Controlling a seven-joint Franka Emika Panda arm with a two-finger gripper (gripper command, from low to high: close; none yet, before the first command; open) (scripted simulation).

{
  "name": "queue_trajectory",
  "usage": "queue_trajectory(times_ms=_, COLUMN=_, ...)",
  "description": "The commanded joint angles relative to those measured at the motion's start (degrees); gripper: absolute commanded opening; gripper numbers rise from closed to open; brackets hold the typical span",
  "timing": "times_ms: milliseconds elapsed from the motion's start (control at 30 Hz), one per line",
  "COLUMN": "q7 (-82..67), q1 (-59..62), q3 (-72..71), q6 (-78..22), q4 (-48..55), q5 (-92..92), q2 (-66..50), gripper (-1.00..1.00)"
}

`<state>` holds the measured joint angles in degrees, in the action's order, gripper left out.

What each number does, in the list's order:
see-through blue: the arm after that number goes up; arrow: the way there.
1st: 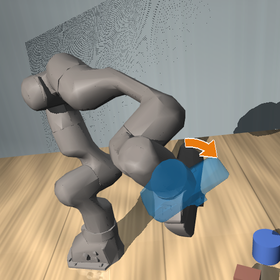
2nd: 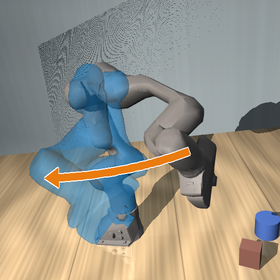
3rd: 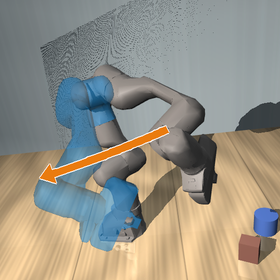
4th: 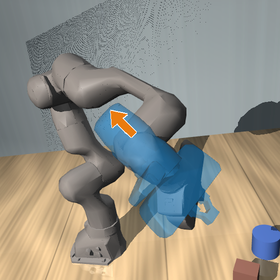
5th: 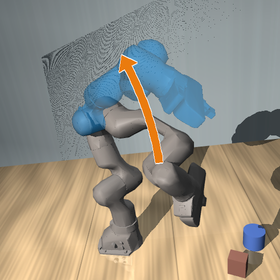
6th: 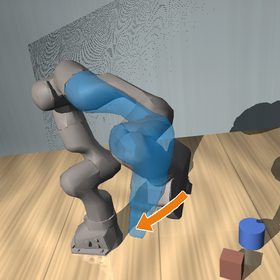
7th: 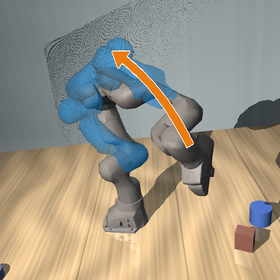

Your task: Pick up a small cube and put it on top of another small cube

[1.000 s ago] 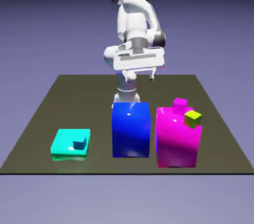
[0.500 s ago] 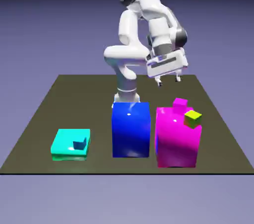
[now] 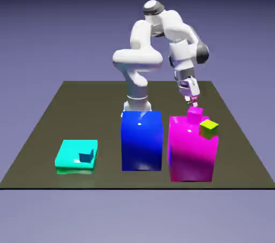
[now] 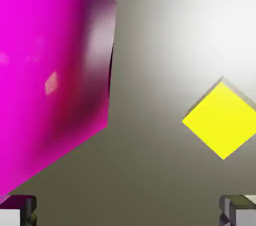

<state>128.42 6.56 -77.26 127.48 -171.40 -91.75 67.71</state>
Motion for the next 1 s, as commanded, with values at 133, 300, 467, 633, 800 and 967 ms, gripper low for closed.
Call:
queue_trajectory(times_ms=133, q7=11.6, q1=1.0, q3=-10.4, q6=-6.3, q4=-1.4, q5=-12.3, q2=4.7, gripper=1.0)
queue_trajectory(times_ms=300, q7=23.1, q1=1.9, q3=-20.8, q6=-12.5, q4=-2.8, q5=-24.7, q2=9.4, gripper=1.0)
queue_trajectory(times_ms=467, q7=29.3, q1=5.2, q3=-31.1, q6=-15.8, q4=-1.3, q5=-36.1, q2=12.9, gripper=1.0)
queue_trajectory(times_ms=633, q7=26.7, q1=12.1, q3=-41.1, q6=-14.4, q4=4.6, q5=-45.6, q2=14.2, gripper=1.0)
queue_trajectory(times_ms=800, q7=28.3, q1=7.8, q3=-34.9, q6=-15.3, q4=0.9, q5=-39.7, q2=13.3, gripper=-1.0)
queue_trajectory(times_ms=967, q7=30.6, q1=3.3, q3=-24.6, q6=-15.9, q4=-2.4, q5=-29.1, q2=10.7, gripper=-1.0)
